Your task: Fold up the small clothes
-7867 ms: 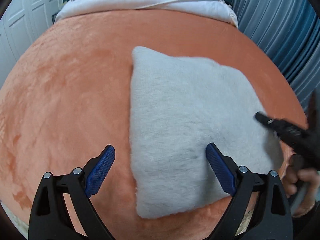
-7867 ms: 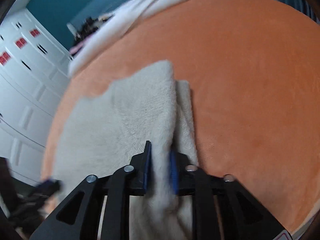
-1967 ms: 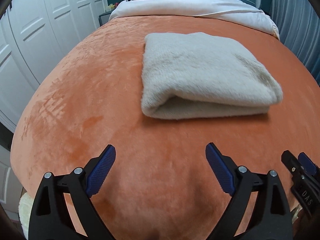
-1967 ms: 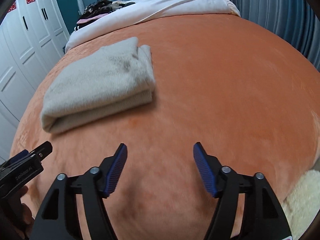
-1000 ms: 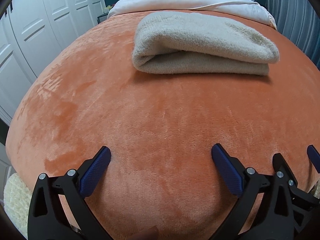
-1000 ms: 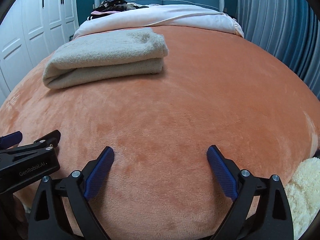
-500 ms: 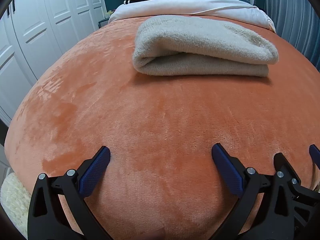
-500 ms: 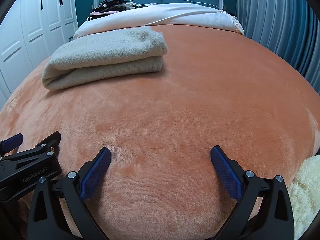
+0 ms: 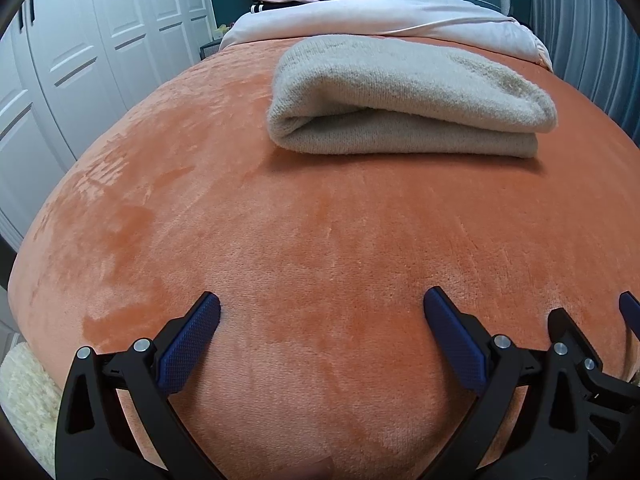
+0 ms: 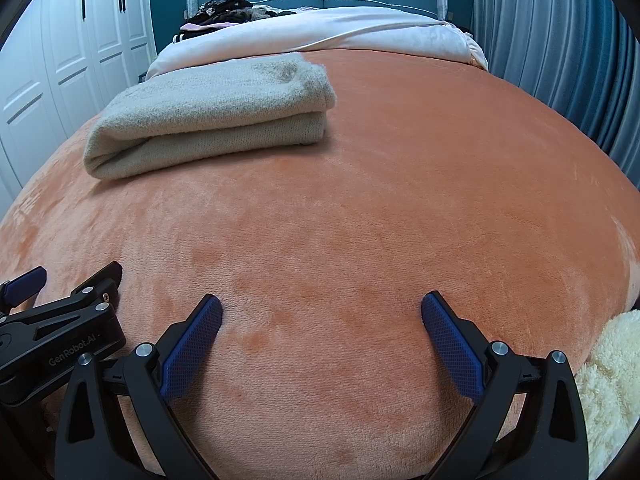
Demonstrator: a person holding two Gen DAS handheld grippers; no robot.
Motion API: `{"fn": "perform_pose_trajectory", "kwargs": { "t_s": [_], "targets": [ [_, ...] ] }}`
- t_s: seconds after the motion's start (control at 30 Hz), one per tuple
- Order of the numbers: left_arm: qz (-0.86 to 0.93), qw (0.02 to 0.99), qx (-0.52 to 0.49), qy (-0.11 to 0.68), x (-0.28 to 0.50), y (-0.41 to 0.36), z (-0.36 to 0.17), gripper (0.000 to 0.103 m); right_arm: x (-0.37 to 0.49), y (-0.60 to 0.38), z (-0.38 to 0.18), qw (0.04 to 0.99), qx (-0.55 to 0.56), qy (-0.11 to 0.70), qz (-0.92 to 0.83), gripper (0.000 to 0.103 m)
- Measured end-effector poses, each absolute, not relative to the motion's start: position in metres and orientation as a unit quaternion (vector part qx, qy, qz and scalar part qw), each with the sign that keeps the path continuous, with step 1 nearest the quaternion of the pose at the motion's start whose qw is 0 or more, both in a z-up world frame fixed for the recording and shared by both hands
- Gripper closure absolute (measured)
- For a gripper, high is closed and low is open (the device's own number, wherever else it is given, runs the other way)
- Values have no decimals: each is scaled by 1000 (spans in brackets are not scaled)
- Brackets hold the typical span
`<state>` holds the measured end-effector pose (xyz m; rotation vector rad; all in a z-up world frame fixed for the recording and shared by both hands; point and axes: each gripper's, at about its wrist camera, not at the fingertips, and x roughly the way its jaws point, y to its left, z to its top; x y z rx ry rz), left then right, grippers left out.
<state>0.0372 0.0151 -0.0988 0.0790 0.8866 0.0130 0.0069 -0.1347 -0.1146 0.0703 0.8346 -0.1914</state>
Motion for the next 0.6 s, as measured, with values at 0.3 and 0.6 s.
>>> {"fn": "perform_pose_trajectory", "kwargs": {
  "t_s": [0.3, 0.6],
  "targets": [
    [12, 911, 34, 412, 33, 14, -100, 5, 6, -133, -115, 909, 34, 404, -94, 5],
    [14, 905, 31, 423, 36, 12, -97, 5, 6, -132, -115, 909, 35, 404, -94, 5]
  ]
}}
